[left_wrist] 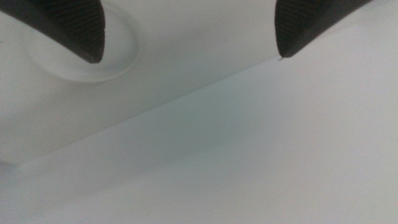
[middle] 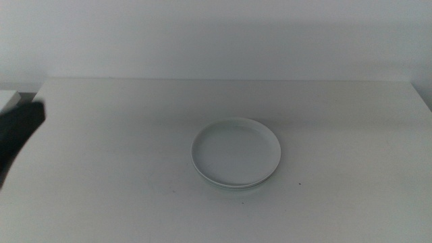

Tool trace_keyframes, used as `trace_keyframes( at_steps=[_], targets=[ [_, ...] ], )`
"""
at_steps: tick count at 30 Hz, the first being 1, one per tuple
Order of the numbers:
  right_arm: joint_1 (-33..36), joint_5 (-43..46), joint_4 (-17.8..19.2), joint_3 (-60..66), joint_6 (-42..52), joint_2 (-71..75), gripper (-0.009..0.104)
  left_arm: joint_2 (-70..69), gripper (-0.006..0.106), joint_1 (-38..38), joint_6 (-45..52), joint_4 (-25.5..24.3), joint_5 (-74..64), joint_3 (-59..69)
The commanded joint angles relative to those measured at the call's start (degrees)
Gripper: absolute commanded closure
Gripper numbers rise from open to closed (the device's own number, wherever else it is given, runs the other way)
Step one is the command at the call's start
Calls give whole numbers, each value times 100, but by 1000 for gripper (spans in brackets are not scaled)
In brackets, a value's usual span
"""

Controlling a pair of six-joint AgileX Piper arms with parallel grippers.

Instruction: Stack the three bowls on top of each other.

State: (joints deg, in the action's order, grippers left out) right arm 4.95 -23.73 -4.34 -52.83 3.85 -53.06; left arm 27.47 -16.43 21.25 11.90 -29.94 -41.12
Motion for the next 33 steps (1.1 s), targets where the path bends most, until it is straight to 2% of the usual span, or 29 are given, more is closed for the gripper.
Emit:
trace_keyframes(
  at_steps=[1, 10, 17, 22, 23, 25, 27, 29, 33],
  targets=[
    [-38, 335, 60, 27, 98, 19, 3, -341, 7, 296, -15, 50, 309, 467],
    [-38, 118, 60, 27, 73, 19, 3, -1356, 7, 1487, -15, 141, 506, 1602],
    [-38, 140, 60, 27, 73, 19, 3, -2059, 7, 1615, -15, 647, 586, 2000],
    [-38, 140, 60, 27, 73, 19, 3, -2350, 7, 1615, -15, 649, 570, 2285],
    [-38, 140, 60, 27, 73, 19, 3, -2394, 7, 1615, -100, 580, 621, 2337],
    [-38, 140, 60, 27, 73, 19, 3, -2395, 7, 1615, -915, 366, 703, 2397],
    [-38, 140, 60, 27, 73, 19, 3, -2395, 7, 1615, -1584, -131, 776, 2451],
    [-38, 140, 60, 27, 73, 19, 3, -2395, 7, 1615, -1641, -346, 789, 2451],
    [-38, 140, 60, 27, 73, 19, 3, -2395, 7, 1615, -1681, -346, 835, 2451]
  ],
)
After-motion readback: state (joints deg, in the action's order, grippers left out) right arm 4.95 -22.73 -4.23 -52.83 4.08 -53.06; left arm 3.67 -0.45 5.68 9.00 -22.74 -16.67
